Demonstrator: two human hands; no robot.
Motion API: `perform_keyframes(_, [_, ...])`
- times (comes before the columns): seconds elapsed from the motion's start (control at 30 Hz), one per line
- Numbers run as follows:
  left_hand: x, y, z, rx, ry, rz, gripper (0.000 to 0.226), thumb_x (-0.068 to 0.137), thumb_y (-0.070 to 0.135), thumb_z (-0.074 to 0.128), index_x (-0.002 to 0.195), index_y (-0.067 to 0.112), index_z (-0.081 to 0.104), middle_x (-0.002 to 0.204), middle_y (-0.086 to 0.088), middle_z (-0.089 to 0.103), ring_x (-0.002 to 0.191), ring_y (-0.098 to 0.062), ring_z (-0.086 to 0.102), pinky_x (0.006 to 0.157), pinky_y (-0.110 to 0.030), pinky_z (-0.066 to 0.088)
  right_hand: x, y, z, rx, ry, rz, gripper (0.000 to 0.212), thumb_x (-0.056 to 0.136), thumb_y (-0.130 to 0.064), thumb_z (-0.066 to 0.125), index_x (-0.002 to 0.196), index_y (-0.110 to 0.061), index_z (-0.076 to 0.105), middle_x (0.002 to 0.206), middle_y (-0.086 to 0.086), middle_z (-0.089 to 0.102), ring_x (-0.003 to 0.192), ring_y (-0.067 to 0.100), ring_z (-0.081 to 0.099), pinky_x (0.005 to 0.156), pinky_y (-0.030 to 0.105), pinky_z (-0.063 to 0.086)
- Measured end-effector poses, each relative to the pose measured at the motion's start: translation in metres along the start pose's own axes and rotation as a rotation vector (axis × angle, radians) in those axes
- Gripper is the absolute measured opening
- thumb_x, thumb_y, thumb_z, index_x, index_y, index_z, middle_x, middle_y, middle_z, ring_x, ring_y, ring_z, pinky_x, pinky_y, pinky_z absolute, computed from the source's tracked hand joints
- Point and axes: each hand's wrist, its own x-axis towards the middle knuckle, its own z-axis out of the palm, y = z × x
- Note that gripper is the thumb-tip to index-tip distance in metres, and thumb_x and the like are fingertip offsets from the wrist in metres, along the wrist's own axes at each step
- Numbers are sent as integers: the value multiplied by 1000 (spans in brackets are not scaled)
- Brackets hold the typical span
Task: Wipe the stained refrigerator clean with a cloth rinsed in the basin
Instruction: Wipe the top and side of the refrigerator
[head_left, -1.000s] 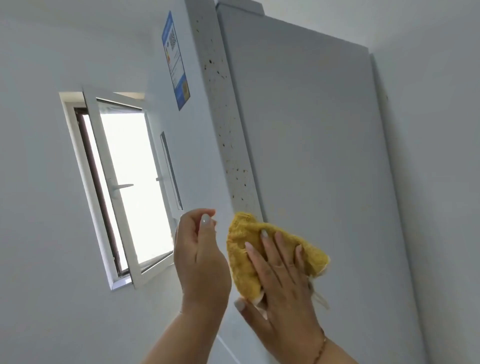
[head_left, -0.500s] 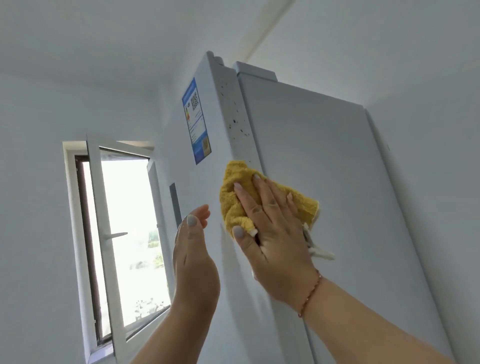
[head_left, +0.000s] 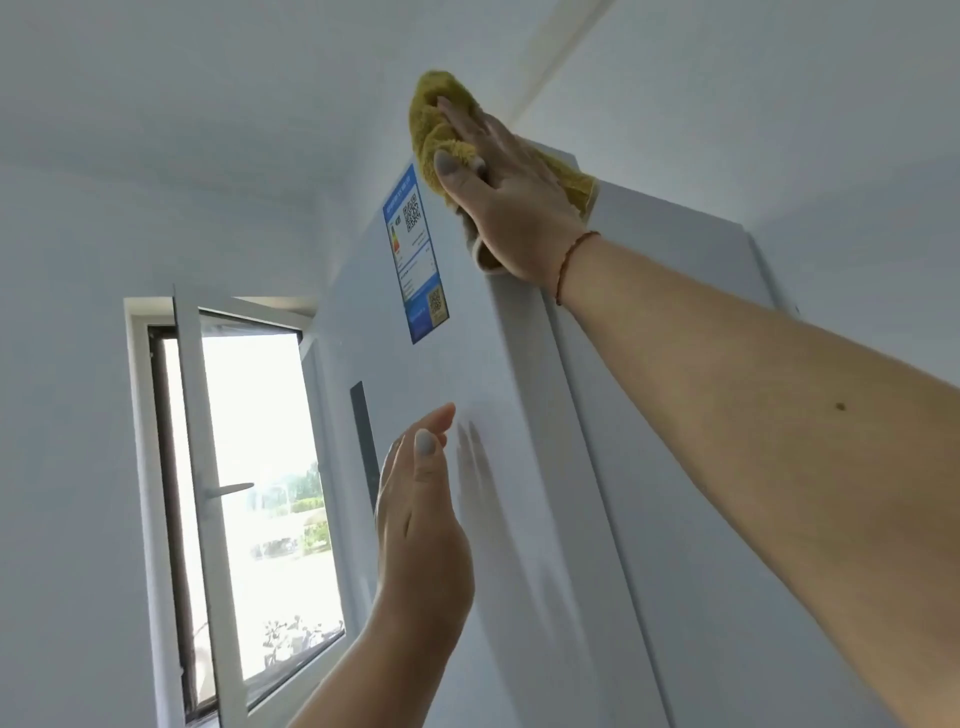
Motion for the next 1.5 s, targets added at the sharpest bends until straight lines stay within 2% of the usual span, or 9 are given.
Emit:
perform_keyframes(0.13, [-11,-3,3,11,-74,-2,53,91,53,21,123,36,59,117,32,57,114,17,45,92,-8,31,-85,7,10,-31,7,-48,58,98,-54,28,151,-38,14,161,-6,10,147,11,7,120,40,0])
perform_keyframes(0.23, [-22,-3,1,-7,-56,-20,53,91,53,22,126,34,58,119,31,56,115,16,45,92,-4,33,-169,11,22,-29,26,-80,60,95,-52,29,151,-33,20,160,-2,14,147,16,9,119,49,6])
perform_keyframes(0.37, [-46,1,-8,-16,-23,-34,43,93,45,26,115,31,61,115,19,62,114,3,53,94,-13,39,-302,18,40,-63,36,-101,59,97,-52,29,149,-26,26,157,6,23,147,27,18,111,61,19])
perform_keyframes(0.57, [-86,15,-18,-114,-5,-173,24,86,28,42,90,15,61,70,3,59,63,-16,55,61,-23,47,-458,19,67,-276,40,-38,37,102,-43,37,133,-26,45,129,15,48,142,30,30,90,61,41])
perform_keyframes(0.73, [-104,23,-21,-54,-100,-232,29,99,9,39,80,5,60,57,-1,54,47,-18,48,45,-26,39,-405,22,31,-46,-188,-53,62,96,-59,28,151,-32,18,156,7,20,147,28,15,107,61,27])
perform_keyframes(0.87, [-105,28,-23,-15,-145,-210,32,97,15,39,74,7,61,56,0,54,49,-17,50,44,-24,40,-288,19,17,-24,-211,24,75,92,-67,6,152,-24,19,160,7,14,148,22,9,116,56,11])
perform_keyframes(0.97, [-107,24,-25,75,-210,-199,31,91,27,39,76,11,62,58,3,57,53,-15,55,47,-23,44,-265,20,19,-19,-159,15,77,91,-64,6,151,-18,22,159,9,16,148,24,10,116,56,7])
perform_keyframes(1.33, [-164,-7,-40,272,-370,-256,28,88,33,42,74,19,62,62,5,59,56,-12,56,56,-31,45,-552,-5,61,-86,-204,288,69,101,-50,26,154,-20,-6,161,3,-7,148,30,4,108,63,20])
perform_keyframes(1.5, [-199,-16,-37,426,-666,64,38,97,39,36,90,23,70,88,15,61,90,-6,58,75,-21,45,-564,-13,48,183,-374,472,74,94,-66,13,152,-28,-11,161,-6,-14,147,33,11,115,56,15])
